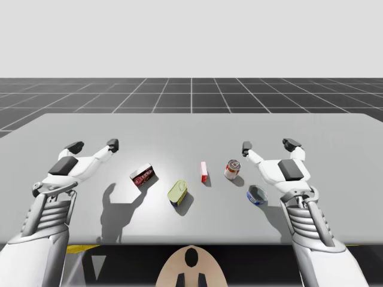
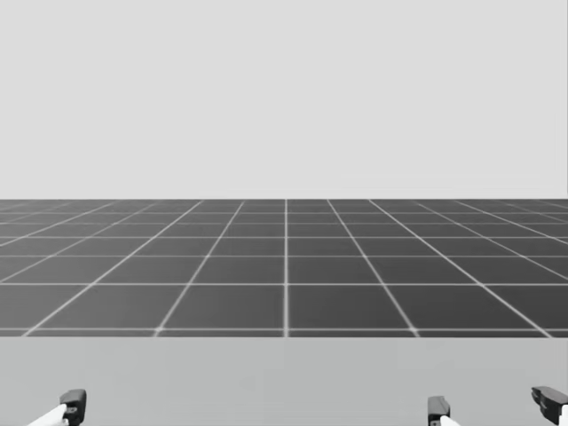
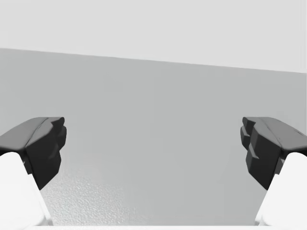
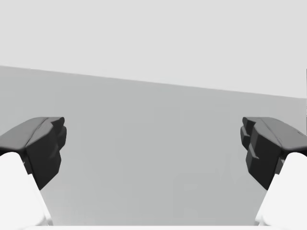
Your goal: Pick up the tuna fish can and lift it.
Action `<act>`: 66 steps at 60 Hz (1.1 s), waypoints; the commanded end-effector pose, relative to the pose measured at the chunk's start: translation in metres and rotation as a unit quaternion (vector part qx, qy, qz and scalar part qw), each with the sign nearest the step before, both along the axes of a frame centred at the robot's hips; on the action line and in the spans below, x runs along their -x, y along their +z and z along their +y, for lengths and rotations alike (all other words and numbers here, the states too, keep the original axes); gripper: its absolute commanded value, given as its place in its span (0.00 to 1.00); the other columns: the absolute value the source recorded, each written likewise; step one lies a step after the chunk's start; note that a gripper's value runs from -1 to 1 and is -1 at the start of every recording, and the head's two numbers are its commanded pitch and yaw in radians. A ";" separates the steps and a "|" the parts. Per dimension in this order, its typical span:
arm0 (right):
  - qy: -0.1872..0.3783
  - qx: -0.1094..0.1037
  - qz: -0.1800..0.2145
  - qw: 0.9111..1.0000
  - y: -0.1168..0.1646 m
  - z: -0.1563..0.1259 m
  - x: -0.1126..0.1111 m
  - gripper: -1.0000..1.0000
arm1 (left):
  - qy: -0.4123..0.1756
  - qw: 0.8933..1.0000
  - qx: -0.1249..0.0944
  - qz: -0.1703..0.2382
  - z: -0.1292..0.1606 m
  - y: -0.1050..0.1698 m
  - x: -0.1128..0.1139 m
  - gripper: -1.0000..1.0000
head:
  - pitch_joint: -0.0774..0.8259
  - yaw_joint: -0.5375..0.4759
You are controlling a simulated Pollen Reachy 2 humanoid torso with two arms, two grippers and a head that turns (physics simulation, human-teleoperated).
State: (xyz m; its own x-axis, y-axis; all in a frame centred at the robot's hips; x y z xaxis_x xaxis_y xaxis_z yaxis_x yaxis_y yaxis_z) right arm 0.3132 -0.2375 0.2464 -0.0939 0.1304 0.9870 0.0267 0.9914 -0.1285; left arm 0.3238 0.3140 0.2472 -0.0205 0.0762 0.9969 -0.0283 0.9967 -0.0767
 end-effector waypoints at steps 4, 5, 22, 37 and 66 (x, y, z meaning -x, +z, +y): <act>-0.008 -0.010 -0.012 1.000 0.000 0.002 0.002 0.00 | 0.002 1.000 -0.005 -0.001 -0.001 0.000 0.000 0.00 | 0.10 0.53; -0.007 -0.009 -0.012 1.000 -0.001 0.003 0.002 0.00 | 0.002 1.000 -0.005 -0.001 -0.001 0.000 0.000 0.00 | 0.10 0.53; -0.001 -0.010 0.008 1.000 0.000 0.001 -0.001 0.00 | 0.006 1.000 -0.005 -0.004 -0.001 0.002 0.002 0.00 | 0.32 0.53; 0.001 -0.006 0.008 1.000 -0.001 0.001 -0.002 0.00 | 0.008 1.000 -0.008 -0.005 -0.001 0.003 0.002 0.00 | 0.57 0.51; 0.000 -0.004 0.011 1.000 -0.002 0.001 -0.003 0.00 | 0.001 1.000 -0.005 -0.010 0.000 0.006 0.004 0.00 | 0.89 0.21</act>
State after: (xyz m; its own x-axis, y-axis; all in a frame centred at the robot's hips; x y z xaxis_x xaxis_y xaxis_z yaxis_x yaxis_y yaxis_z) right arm 0.3161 -0.2363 0.2451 -0.0738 0.1198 0.9900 0.0227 0.9927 -0.1185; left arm 0.3203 0.3137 0.2522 -0.0380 0.0627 0.9973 -0.0344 0.9974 -0.0640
